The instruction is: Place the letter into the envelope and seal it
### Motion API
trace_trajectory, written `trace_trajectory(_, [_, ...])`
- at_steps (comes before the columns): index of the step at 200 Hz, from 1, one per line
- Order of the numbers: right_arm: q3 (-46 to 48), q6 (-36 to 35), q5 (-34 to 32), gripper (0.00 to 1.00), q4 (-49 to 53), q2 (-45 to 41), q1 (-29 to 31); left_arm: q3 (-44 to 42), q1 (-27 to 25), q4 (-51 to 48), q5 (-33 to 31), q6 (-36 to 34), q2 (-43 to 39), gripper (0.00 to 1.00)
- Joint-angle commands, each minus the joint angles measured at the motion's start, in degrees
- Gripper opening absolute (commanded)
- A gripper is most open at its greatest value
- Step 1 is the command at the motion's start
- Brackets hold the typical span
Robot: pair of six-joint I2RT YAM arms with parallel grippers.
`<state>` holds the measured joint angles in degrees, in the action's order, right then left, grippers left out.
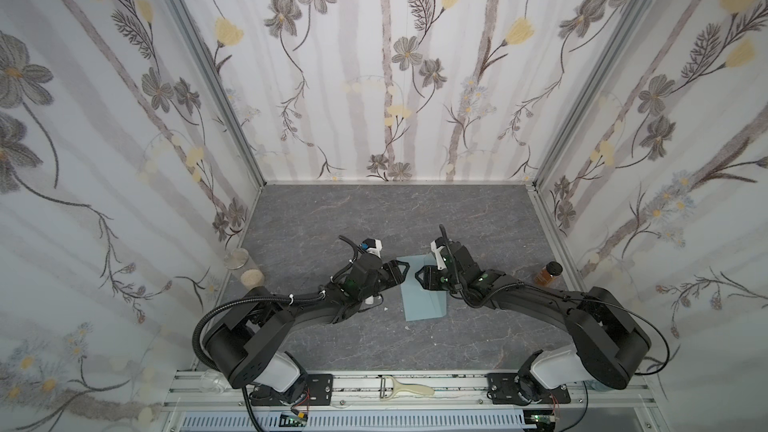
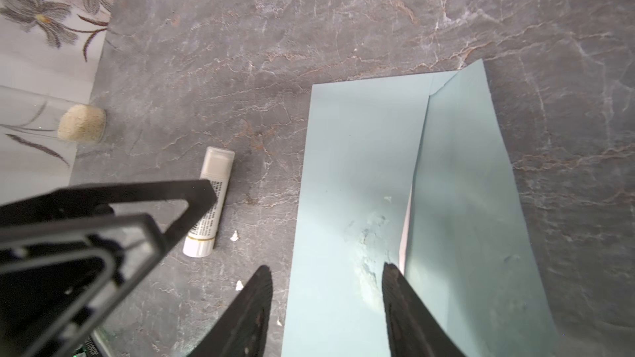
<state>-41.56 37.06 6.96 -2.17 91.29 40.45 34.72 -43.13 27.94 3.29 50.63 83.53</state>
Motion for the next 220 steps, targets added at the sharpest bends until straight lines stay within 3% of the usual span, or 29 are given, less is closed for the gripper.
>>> trace_trajectory(1, [-0.68,0.13,-0.56,0.55,1.31,-3.55,-0.39,3.58,0.07,-14.84,-9.78,-10.07,-3.33,0.58])
trace_trajectory(34, [-0.64,-1.48,-0.19,0.55,3.88,-6.18,-2.32,2.32,0.76,-24.16,-15.9,-13.39,-8.12,0.58])
trace_trajectory(76, [-0.28,-2.75,0.63,0.55,3.54,-6.56,-4.19,-1.31,1.11,-29.78,-16.39,-13.15,-9.79,0.55])
trace_trajectory(149, [0.41,-2.47,1.84,0.54,2.18,-7.15,-4.93,1.49,0.69,-32.64,-15.74,-17.1,-0.6,0.51])
trace_trajectory(220, [1.4,-1.97,2.08,0.54,0.8,-7.54,-5.38,1.58,-0.24,-32.78,-15.52,-17.78,2.44,0.46])
